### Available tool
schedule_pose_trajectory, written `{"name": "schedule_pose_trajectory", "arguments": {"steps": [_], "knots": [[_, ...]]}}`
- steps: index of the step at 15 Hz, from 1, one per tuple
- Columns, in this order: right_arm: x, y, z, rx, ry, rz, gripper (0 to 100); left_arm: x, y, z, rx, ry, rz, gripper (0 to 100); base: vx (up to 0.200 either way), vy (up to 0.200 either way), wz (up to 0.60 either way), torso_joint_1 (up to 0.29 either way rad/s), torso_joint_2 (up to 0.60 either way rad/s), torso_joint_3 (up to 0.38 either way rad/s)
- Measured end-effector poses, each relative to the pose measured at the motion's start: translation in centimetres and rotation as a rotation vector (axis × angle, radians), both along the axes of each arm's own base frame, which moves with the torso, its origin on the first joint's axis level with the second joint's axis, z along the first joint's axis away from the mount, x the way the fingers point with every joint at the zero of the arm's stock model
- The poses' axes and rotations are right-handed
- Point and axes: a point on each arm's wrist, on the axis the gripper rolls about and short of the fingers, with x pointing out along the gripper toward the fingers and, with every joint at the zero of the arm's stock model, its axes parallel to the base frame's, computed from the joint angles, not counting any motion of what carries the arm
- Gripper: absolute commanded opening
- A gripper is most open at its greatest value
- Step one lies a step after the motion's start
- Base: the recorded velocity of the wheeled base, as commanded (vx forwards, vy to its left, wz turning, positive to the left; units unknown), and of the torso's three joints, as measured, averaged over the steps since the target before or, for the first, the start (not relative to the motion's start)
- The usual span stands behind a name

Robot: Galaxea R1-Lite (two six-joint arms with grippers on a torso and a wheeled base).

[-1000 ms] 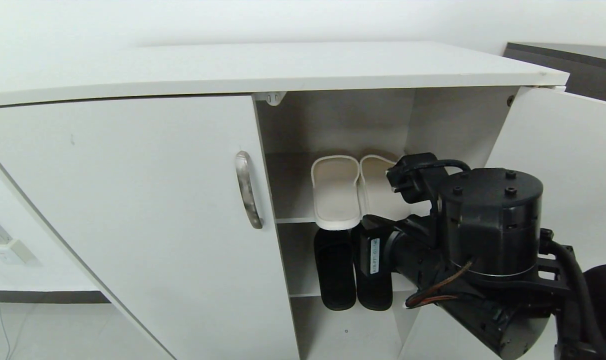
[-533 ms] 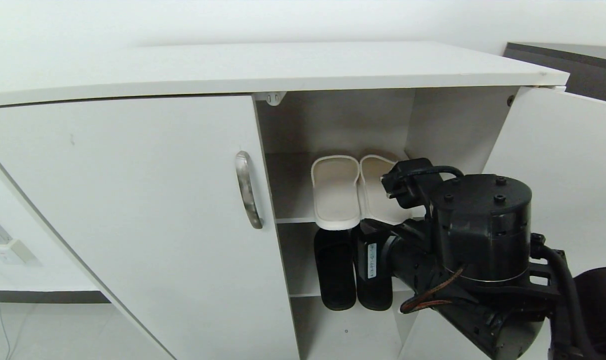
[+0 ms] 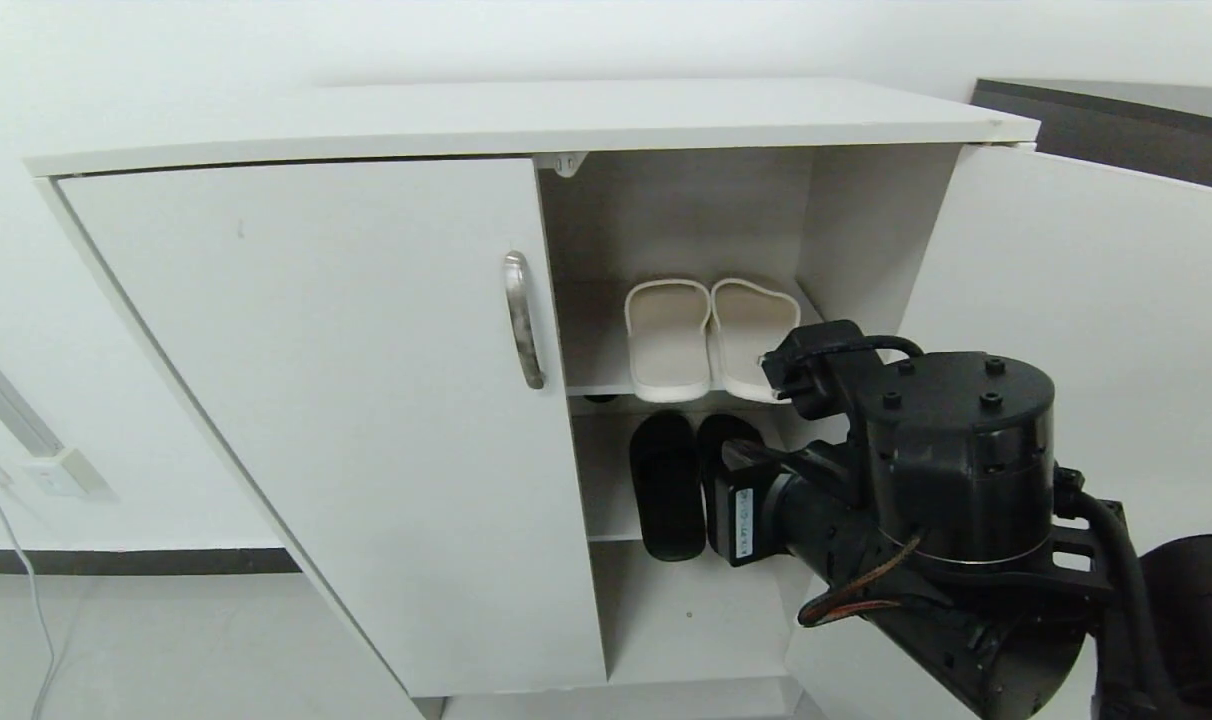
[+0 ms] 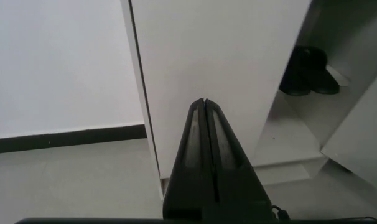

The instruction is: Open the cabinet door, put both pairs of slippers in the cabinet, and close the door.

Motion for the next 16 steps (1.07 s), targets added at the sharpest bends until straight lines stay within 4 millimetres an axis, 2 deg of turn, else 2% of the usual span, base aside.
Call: {"name": "schedule_pose_trajectory", "arguments": {"steps": [9,16], "knots": [[0.0,-0.2,-0.7,-0.018,0.016,0.001,0,0.0,0.0,0.0,0.000,0.000,0.000,0,-0.200,0.000,0.00,0.003,0.00,0.002],[1.5,-0.6,-2.4,-0.038,-0.018,-0.031,0,0.0,0.0,0.0,0.000,0.001,0.001,0,0.000,0.000,0.00,0.000,0.00,0.000]]}}
